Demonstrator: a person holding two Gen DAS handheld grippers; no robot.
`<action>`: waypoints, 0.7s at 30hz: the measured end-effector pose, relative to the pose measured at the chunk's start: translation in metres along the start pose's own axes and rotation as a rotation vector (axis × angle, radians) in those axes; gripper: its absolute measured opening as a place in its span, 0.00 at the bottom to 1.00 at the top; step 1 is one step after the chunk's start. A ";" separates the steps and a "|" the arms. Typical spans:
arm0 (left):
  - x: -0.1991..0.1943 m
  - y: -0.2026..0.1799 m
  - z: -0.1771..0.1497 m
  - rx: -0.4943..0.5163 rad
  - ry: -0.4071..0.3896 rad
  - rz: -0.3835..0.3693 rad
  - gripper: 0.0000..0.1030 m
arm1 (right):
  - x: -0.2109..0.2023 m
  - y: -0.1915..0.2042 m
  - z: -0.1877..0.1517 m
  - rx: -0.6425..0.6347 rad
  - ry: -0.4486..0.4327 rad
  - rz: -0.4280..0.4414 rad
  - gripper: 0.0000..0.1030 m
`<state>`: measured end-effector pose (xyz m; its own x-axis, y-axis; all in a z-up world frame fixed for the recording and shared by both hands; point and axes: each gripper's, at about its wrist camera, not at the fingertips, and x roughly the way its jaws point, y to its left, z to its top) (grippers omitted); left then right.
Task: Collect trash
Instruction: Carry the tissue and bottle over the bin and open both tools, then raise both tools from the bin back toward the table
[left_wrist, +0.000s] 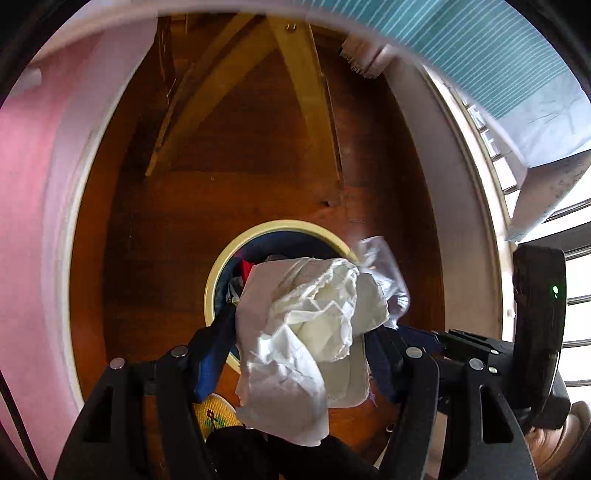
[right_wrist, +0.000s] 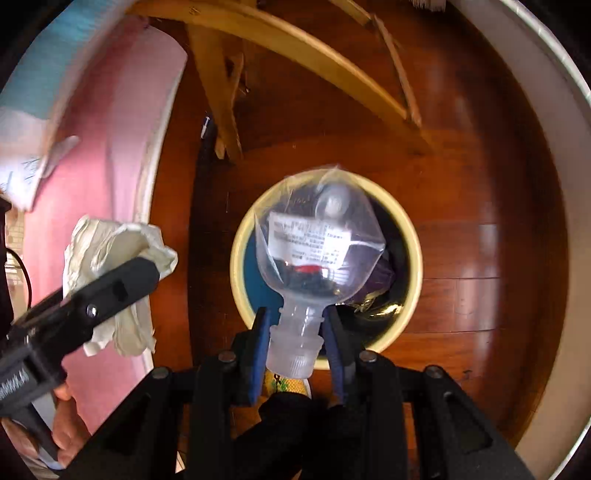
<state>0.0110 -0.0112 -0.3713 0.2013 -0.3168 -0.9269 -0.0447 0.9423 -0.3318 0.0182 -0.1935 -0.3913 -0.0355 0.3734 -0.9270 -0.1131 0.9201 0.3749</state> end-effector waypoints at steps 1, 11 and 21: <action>0.009 0.004 0.000 -0.003 0.015 -0.003 0.68 | 0.009 -0.004 0.003 0.001 0.014 -0.003 0.29; 0.024 0.029 -0.007 -0.067 -0.006 0.015 0.99 | 0.023 -0.011 0.004 0.007 0.006 -0.038 0.68; -0.053 0.007 -0.003 -0.044 -0.112 0.025 0.99 | -0.044 0.004 0.001 0.048 -0.069 -0.054 0.68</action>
<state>-0.0030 0.0116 -0.3251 0.3071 -0.2771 -0.9104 -0.0931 0.9433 -0.3185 0.0202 -0.2058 -0.3488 0.0377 0.3291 -0.9435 -0.0654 0.9430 0.3263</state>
